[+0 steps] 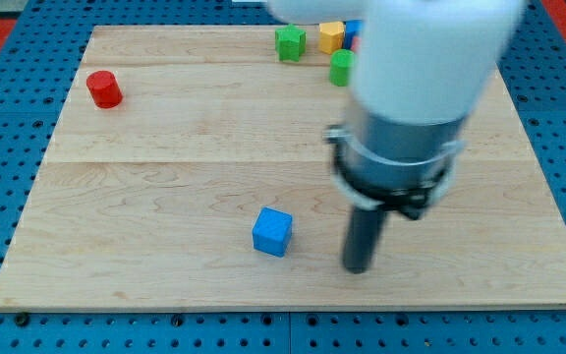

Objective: Move the cube towards the right of the red circle

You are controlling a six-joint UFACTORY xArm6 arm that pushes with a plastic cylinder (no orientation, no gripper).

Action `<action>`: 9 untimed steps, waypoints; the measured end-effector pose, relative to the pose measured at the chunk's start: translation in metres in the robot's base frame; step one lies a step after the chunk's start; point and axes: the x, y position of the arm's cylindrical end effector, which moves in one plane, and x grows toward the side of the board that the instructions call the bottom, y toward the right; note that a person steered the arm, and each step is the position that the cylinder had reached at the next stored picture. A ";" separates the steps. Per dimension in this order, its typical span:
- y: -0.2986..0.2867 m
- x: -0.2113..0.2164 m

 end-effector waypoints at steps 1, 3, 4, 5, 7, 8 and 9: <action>-0.073 -0.028; -0.117 -0.081; -0.138 -0.058; -0.150 -0.085; -0.104 -0.213; -0.129 -0.178; -0.175 -0.204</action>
